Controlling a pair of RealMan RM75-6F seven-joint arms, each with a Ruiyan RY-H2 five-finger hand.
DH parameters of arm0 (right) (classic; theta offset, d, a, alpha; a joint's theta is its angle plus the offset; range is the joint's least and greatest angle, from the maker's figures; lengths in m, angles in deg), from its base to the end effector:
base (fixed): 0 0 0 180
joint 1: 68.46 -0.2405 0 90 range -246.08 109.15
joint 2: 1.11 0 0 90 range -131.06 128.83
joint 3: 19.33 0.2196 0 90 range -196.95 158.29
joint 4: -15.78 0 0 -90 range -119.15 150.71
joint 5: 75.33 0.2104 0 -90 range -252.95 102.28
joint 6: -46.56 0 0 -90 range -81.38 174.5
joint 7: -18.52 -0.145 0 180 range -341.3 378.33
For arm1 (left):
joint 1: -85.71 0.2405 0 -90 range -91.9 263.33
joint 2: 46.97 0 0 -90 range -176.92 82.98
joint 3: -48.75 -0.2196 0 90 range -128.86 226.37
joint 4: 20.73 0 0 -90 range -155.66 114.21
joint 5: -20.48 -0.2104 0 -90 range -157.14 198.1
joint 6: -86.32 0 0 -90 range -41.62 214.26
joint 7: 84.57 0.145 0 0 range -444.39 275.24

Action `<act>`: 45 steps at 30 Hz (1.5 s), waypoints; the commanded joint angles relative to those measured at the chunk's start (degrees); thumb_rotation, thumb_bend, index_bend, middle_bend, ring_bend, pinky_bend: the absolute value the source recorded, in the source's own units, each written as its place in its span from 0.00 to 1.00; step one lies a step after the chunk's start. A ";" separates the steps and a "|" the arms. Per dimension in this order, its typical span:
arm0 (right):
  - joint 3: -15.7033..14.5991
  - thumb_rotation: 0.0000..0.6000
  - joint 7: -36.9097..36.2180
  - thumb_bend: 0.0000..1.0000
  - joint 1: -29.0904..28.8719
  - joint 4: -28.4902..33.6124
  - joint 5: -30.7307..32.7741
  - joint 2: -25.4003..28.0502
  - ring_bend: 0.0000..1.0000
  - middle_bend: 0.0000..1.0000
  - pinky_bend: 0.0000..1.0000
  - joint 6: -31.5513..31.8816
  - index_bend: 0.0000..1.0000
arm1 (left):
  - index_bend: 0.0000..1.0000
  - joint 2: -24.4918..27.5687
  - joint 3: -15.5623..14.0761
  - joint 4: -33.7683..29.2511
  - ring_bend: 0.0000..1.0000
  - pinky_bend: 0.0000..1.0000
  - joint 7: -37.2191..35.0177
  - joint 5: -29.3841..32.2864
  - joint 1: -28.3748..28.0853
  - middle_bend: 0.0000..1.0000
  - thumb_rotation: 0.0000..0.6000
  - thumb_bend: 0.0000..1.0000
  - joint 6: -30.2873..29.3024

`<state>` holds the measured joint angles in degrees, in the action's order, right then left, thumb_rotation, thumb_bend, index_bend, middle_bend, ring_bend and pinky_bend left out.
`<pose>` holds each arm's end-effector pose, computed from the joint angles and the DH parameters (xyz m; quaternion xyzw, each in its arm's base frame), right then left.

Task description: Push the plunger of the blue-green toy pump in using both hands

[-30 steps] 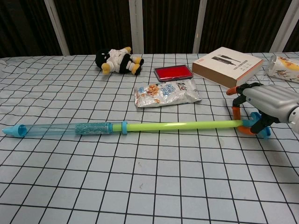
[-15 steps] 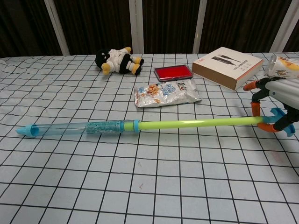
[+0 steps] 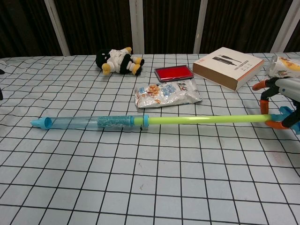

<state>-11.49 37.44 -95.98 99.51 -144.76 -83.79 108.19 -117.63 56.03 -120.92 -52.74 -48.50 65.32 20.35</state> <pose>-0.2160 -0.2879 0.0262 0.6990 -0.3850 0.3190 0.5112 -0.2180 0.2488 0.0716 -0.7069 -0.3501 -0.2646 0.5547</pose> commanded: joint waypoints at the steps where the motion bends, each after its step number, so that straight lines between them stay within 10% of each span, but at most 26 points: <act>1: -0.16 1.00 0.08 0.43 -0.04 -0.02 0.00 -0.01 0.00 0.14 0.00 -0.11 0.67 | 0.36 -2.85 1.60 2.21 0.00 0.00 2.22 3.13 -2.65 0.03 1.00 0.28 1.98; 45: -1.22 1.00 0.68 0.43 0.14 -0.14 -0.69 -0.26 0.00 0.14 0.00 0.99 0.67 | 0.46 -16.55 0.16 15.86 0.00 0.00 6.49 14.39 -14.71 0.07 1.00 0.47 8.58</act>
<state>-12.71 38.17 -95.85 99.33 -145.38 -84.04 109.11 -134.10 56.29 -104.88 -45.74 -33.68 50.65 29.24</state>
